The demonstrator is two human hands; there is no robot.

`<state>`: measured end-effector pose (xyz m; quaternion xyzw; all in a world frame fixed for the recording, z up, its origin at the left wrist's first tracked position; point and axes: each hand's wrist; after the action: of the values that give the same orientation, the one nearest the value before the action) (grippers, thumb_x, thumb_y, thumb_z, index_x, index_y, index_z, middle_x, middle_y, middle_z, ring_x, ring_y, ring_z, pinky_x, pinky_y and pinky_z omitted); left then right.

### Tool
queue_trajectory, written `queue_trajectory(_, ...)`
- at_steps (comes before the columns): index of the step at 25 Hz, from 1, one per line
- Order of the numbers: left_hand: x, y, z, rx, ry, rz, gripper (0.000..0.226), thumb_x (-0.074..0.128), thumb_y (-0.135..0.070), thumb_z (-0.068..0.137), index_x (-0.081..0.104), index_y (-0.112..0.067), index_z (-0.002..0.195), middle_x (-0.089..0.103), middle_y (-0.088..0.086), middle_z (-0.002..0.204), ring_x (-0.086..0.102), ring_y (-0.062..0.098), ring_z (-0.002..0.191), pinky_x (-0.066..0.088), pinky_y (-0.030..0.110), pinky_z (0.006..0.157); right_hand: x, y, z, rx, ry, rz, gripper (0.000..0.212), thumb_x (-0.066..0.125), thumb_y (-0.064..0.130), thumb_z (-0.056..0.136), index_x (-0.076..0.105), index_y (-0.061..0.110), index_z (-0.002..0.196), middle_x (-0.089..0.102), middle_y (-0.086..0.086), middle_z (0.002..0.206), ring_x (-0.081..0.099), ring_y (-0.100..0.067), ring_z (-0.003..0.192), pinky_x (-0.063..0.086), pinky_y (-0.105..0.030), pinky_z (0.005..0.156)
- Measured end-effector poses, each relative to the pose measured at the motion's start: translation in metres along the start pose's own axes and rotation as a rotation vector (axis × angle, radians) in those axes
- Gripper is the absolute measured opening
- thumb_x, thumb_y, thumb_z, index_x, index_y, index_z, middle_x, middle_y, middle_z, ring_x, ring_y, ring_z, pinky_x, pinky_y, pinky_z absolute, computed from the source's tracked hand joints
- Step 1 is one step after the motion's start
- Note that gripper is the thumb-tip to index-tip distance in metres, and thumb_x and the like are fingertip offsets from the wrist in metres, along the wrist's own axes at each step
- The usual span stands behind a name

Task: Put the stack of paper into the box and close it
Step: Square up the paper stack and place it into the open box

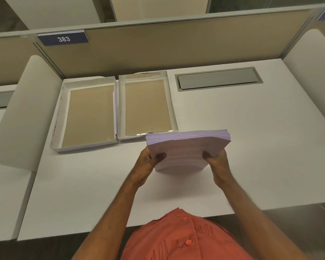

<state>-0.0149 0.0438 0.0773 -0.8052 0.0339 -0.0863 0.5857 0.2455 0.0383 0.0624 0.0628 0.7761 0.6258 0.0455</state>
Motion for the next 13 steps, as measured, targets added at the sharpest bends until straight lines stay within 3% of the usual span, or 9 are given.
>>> queue_trajectory(5,-0.002,0.019,0.001,-0.07,0.013,0.026,0.04,0.069,-0.013,0.097,0.065,-0.039,0.127,0.077,-0.014,0.12,0.069,0.005,0.115,0.057,0.018,0.092,0.004,-0.008,-0.001,0.025,0.01,-0.07,0.054,0.052,0.002,0.073,0.071,0.042,0.105,0.076,0.02,0.093,0.07,0.004,0.09,0.058,-0.015,0.075)
queue_trajectory(9,-0.005,0.033,0.009,-0.108,-0.026,0.099,0.039,0.067,-0.009,0.099,0.068,-0.042,0.12,0.078,-0.015,0.116,0.069,0.012,0.117,0.055,0.025,0.097,0.003,-0.017,0.003,0.086,0.042,-0.173,0.04,0.051,0.011,0.078,0.065,0.032,0.11,0.075,0.023,0.09,0.069,0.006,0.089,0.057,-0.016,0.072)
queue_trajectory(13,-0.016,0.023,0.027,-0.059,-0.088,0.116,0.032,0.068,-0.013,0.099,0.07,-0.033,0.124,0.079,-0.011,0.121,0.073,0.01,0.114,0.06,0.028,0.1,0.015,-0.002,0.026,0.099,0.071,-0.217,0.049,0.053,0.015,0.079,0.062,0.026,0.127,0.074,0.016,0.11,0.07,0.0,0.103,0.058,-0.015,0.077)
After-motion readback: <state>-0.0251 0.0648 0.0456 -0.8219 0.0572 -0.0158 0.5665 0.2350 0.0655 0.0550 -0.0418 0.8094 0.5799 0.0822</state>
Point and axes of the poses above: each hand's wrist, its own z-axis towards the middle knuckle, its own x-axis out of the palm, y = z × x
